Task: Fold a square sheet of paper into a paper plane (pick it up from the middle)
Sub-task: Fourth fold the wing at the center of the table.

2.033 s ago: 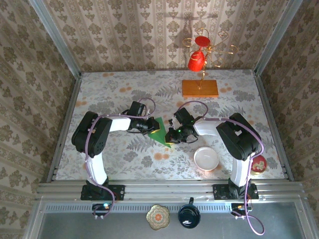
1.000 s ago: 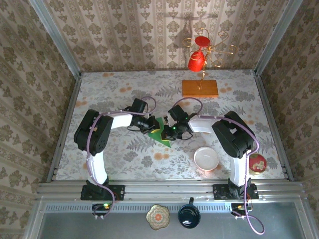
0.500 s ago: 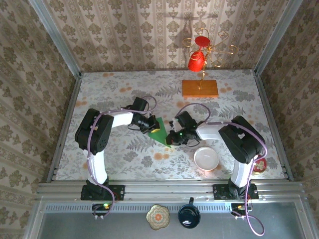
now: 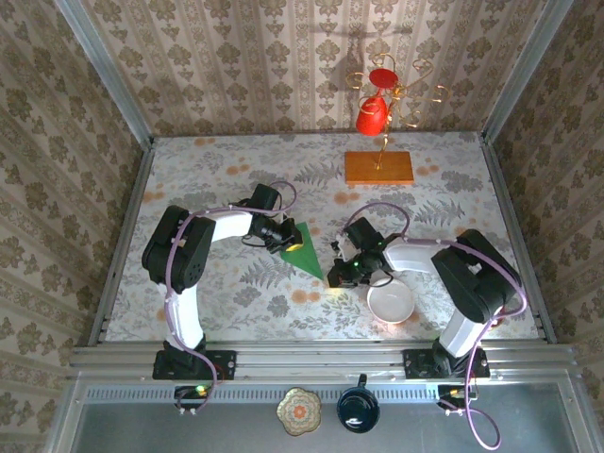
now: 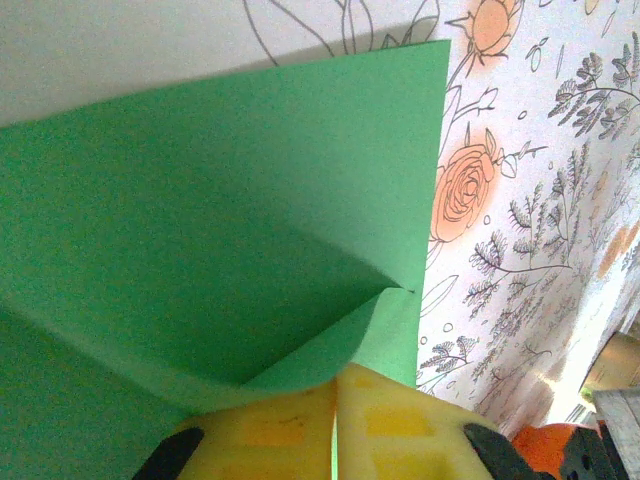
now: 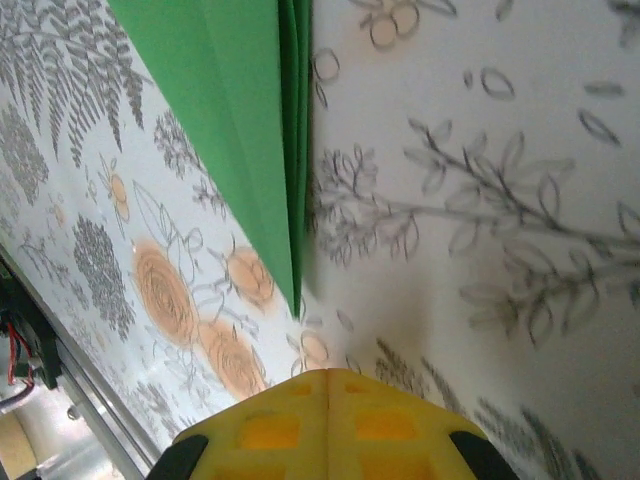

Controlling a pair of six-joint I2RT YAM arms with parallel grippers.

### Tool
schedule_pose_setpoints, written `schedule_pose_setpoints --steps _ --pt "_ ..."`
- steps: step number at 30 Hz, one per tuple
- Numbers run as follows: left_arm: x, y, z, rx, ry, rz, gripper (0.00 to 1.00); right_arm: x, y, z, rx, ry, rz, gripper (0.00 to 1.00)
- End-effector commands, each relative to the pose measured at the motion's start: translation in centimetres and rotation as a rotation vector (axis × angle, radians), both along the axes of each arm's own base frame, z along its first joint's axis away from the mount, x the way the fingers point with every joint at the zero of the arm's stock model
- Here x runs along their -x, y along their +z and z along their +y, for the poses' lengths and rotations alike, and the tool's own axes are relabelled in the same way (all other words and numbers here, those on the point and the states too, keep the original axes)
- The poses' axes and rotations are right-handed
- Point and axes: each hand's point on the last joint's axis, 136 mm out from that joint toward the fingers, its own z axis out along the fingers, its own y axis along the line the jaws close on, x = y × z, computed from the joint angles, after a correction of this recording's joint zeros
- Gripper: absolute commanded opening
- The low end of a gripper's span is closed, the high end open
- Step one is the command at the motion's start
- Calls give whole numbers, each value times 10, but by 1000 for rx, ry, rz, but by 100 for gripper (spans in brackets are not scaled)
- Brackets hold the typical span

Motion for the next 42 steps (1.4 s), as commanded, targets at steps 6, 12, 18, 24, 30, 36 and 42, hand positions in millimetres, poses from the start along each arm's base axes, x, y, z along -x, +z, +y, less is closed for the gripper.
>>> schedule_pose_setpoints --steps 6,12,18,24,30,36,42 --pt "22 -51 40 -224 48 120 11 -36 43 15 -74 -54 -140 5" --pt "22 -46 36 -210 43 113 11 -61 34 39 -60 -81 -116 2" --pt "19 -35 31 -184 39 96 11 -62 6 41 -7 -72 -31 1" --pt "9 -11 15 -115 12 22 11 -55 -17 25 84 -94 11 0" --pt "5 31 -5 -16 -36 -117 11 -43 -35 13 144 -104 67 0" --pt "30 34 -15 12 -101 -146 11 -40 -39 11 156 -99 84 0" --pt "41 27 -19 12 -149 -159 11 -37 -42 10 161 -97 96 0"
